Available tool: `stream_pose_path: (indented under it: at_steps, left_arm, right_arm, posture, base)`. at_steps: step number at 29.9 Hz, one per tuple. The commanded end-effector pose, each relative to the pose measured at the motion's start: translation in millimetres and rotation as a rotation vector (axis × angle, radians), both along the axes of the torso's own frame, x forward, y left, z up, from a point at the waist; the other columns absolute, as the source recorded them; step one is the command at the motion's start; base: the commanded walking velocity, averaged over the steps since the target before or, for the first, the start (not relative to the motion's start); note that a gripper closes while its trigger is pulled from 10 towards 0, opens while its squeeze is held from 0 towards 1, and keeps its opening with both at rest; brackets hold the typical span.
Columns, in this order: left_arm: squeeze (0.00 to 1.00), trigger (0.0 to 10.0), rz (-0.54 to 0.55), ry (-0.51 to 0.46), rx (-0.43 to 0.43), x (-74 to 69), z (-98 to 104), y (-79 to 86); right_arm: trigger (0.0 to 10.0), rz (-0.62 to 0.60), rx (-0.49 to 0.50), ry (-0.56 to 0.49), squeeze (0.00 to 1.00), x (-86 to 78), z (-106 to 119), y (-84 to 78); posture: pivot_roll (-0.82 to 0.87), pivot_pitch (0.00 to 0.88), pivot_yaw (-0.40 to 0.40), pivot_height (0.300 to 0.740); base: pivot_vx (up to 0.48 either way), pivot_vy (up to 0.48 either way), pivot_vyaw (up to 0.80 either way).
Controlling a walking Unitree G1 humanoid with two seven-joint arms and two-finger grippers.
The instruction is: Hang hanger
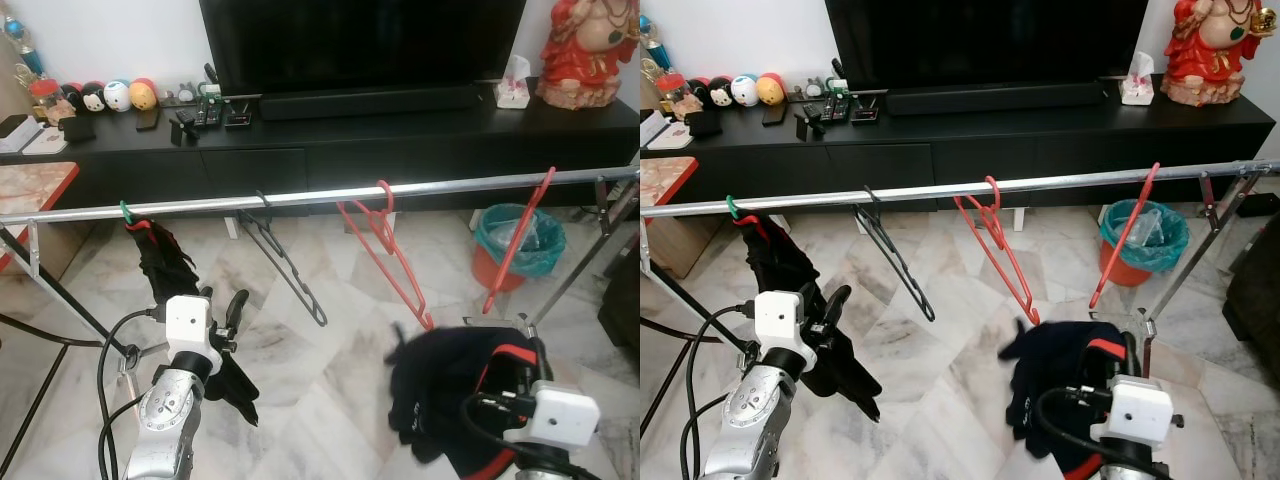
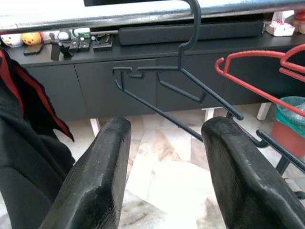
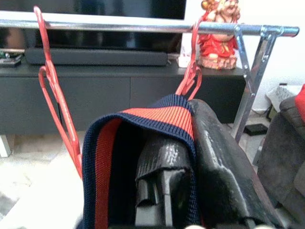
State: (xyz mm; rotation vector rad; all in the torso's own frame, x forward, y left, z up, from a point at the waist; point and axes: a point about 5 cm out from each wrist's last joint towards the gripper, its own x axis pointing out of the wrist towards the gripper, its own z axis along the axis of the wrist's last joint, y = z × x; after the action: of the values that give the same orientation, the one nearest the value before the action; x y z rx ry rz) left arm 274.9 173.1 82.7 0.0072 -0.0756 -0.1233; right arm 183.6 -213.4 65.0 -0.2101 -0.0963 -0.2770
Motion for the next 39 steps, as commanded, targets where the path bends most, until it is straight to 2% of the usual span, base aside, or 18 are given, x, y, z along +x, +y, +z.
stream_pose_path:
  at_steps: [1, 10, 33, 39]
  left_arm:
    - [0.0, 10.0, 0.0, -0.026, 0.007, 3.0, 5.4, -0.1]
    - [0.0, 10.0, 0.013, -0.035, 0.004, 5.7, 7.4, -1.1]
    - [0.0, 10.0, 0.048, -0.044, -0.01, 4.6, 9.5, 2.9]
    - [0.0, 10.0, 0.047, -0.045, -0.012, 4.6, 9.5, 2.6]
  right_arm:
    - [10.0, -0.019, -0.014, -0.042, 0.0, 4.6, 13.3, -3.6]
    - [10.0, -0.034, 0.006, -0.031, 0.0, 12.1, 17.7, 4.0]
    - [10.0, -0.024, -0.013, -0.015, 0.0, 16.2, 22.3, 6.2]
    - [10.0, -0.021, -0.017, -0.015, 0.0, 16.8, 22.5, 6.7]
  posture:
    - [-0.09, 0.0, 0.065, 0.74]
    - [-0.09, 0.0, 0.069, 0.74]
    - [-0.08, 0.0, 0.059, 0.74]
    - [-0.08, 0.0, 0.058, 0.74]
  base:
    - [0.0, 0.0, 0.0]
    - [0.0, 0.0, 0.0]
    - [0.0, 0.0, -0.77]
    - [0.0, 0.203, -0.8]
